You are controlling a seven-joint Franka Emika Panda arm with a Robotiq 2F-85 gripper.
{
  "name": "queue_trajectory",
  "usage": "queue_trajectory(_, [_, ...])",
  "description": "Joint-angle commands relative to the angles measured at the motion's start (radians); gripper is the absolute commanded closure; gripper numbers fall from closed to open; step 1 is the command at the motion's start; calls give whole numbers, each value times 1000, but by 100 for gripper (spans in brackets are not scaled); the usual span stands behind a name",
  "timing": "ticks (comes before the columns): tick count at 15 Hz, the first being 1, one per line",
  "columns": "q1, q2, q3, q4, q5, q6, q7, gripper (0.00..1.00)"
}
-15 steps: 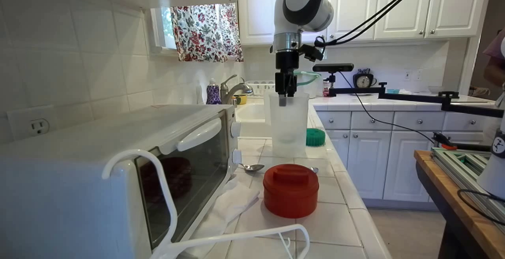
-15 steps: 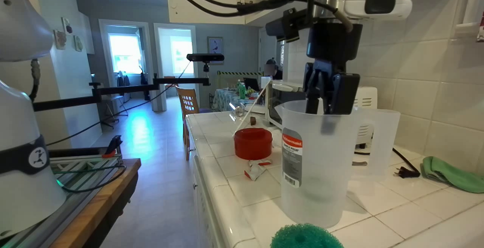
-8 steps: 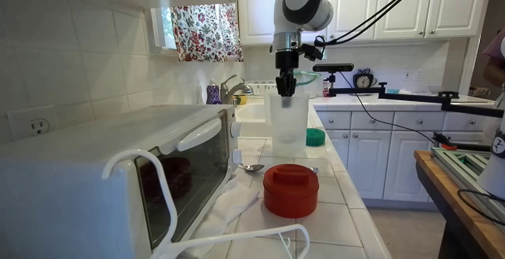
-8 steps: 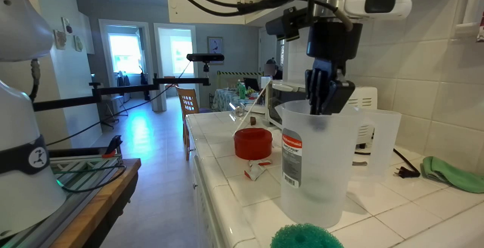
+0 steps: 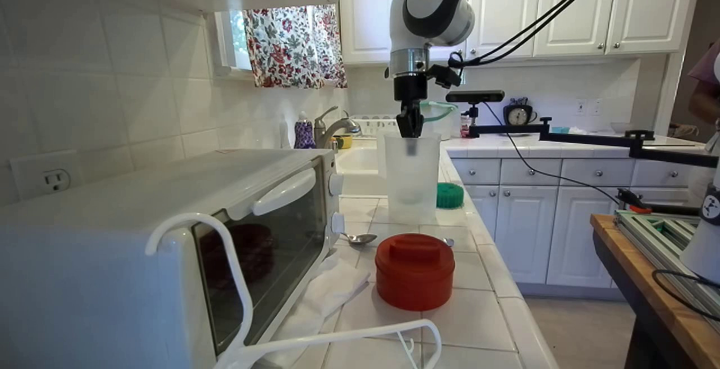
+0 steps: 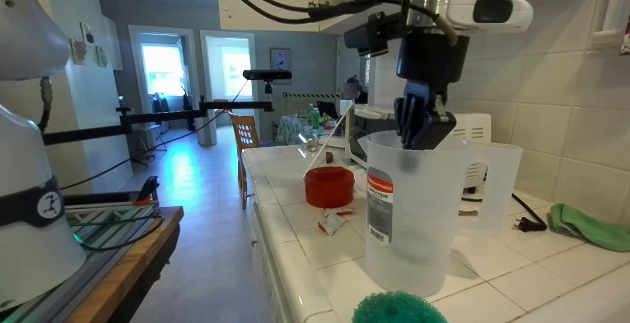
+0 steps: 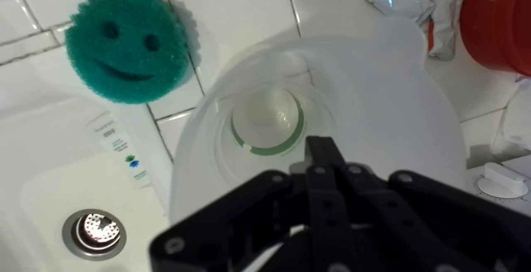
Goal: Open the jug, move it to the right and then put some of its contents onto the counter
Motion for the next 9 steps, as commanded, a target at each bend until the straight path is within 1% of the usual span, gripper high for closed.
queue_trajectory(1, [0, 14, -2, 17, -39, -44, 15, 100])
queue_trajectory(5, [-2, 29, -4, 16, -47, -41, 14, 100])
queue_trajectory(9, [-2, 54, -10, 12, -70, -12, 16, 100])
